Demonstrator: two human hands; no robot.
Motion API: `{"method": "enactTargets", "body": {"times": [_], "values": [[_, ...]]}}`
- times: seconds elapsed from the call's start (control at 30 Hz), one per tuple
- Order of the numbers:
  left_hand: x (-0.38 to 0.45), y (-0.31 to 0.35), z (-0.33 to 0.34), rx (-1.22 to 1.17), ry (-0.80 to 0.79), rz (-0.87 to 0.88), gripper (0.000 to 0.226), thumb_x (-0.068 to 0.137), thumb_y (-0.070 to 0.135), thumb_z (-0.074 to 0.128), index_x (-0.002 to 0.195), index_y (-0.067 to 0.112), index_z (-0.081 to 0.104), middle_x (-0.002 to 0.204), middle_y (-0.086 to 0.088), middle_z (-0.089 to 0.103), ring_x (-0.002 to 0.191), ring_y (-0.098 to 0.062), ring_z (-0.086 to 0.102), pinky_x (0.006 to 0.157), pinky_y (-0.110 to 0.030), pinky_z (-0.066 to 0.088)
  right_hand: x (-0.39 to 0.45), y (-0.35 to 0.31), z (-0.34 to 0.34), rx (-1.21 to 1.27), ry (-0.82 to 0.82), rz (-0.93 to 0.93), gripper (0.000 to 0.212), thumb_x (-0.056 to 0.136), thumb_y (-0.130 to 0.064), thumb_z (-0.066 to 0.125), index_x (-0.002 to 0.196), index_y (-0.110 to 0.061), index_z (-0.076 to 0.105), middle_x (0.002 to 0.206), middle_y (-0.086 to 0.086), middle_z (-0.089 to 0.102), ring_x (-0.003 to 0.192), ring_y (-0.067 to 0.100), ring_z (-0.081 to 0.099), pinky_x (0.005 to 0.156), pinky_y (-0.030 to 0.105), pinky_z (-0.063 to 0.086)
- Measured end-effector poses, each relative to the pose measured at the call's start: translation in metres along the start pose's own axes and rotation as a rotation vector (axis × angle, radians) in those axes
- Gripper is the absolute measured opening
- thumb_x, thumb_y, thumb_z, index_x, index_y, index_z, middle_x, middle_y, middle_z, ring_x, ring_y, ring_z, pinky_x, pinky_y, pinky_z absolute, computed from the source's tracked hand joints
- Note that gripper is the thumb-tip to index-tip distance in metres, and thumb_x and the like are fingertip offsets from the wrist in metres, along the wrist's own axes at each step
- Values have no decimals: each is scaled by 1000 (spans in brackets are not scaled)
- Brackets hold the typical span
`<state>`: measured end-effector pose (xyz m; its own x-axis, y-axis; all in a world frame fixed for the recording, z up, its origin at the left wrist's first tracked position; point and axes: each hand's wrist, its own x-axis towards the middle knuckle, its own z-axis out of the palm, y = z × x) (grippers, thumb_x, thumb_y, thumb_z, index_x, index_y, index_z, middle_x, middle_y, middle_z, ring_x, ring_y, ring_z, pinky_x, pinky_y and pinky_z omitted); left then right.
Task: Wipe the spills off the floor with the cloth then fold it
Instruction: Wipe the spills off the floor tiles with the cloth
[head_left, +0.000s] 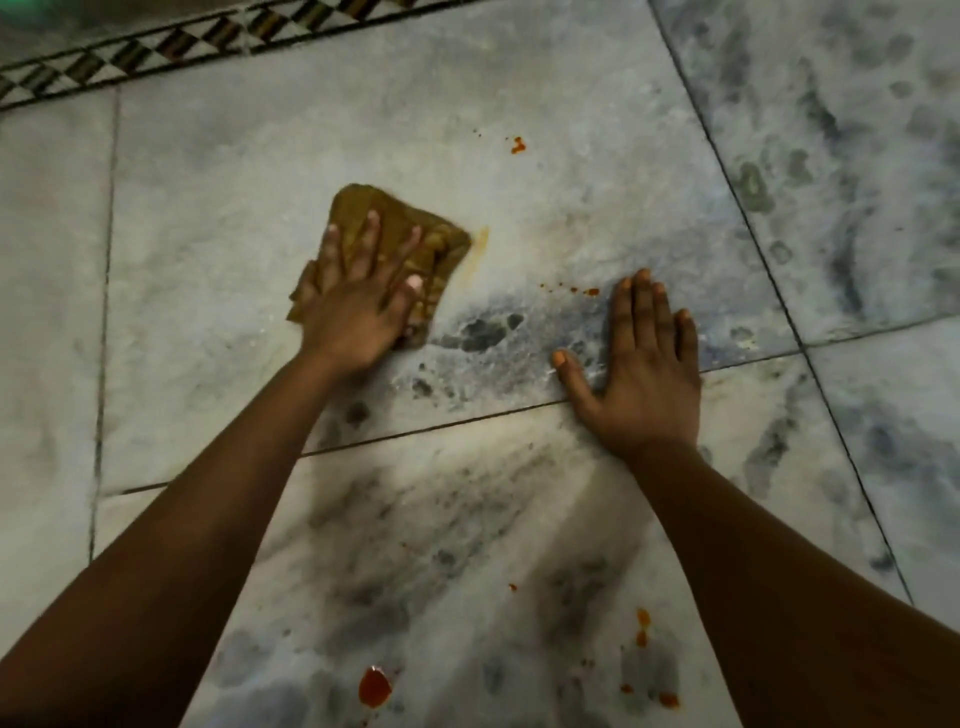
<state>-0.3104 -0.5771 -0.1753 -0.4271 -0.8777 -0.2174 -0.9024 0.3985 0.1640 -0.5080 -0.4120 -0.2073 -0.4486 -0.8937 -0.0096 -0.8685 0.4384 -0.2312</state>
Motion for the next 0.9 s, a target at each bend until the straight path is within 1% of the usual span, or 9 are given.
{"method": "enactTargets", "body": {"times": [0.1,0.17,0.3,0.37,0.43,0.6,0.73,0.8,0.9], "values": [[49,6,-15,-53,-15,-142,50,98,49,23,146,45,8,159,7,-8,144,-32,-12,113,-55,0,1,1,0,10,3,-1,90,83,-66,22,149,-6,15,157,14,12,145,26,13,116,41,4],[77,30,-20,-97,-34,-160,52,98,50,22,147,42,8,159,5,-10,143,-35,-13,113,-58,-2,0,1,1,15,8,1,89,83,-65,23,149,-6,16,157,14,13,144,27,13,116,42,5],[56,73,-1,-24,-28,28,53,98,52,20,147,41,3,158,4,-12,143,-34,-16,113,-55,-3,1,0,0,2,-1,6,89,83,-65,22,149,-6,14,157,13,12,145,26,12,116,40,2],[14,62,13,16,5,147,54,95,56,17,145,46,2,158,6,-11,143,-31,-16,113,-53,-3,0,0,-1,0,-3,6,89,83,-65,22,149,-6,14,157,13,12,145,26,13,116,40,2],[-14,38,15,45,19,170,57,89,59,12,144,48,4,158,7,-9,144,-29,-14,113,-51,-3,1,0,-1,4,0,6,89,83,-65,22,149,-6,14,157,13,12,145,26,12,116,41,3],[53,12,-10,12,-22,-141,55,98,52,21,149,37,7,158,5,-12,144,-29,-15,115,-50,-5,0,1,0,8,3,5,88,84,-65,23,149,-6,14,157,13,12,145,26,12,116,40,2],[103,41,-18,-97,-25,-215,57,97,54,17,149,36,3,158,2,-15,143,-34,-17,114,-55,-7,0,1,1,8,6,3,88,84,-65,24,149,-7,14,157,13,12,145,25,12,116,40,2],[90,55,-11,-55,-18,-132,56,97,53,18,148,37,2,158,2,-15,143,-34,-17,113,-54,-7,0,0,0,11,0,4,88,84,-65,23,149,-7,13,157,13,11,145,25,11,116,40,2],[39,40,3,31,6,137,55,95,56,18,146,45,1,158,5,-10,143,-31,-15,113,-52,-3,-1,0,-2,1,-8,6,88,84,-65,23,149,-6,14,157,13,12,145,25,12,116,41,3]]}}
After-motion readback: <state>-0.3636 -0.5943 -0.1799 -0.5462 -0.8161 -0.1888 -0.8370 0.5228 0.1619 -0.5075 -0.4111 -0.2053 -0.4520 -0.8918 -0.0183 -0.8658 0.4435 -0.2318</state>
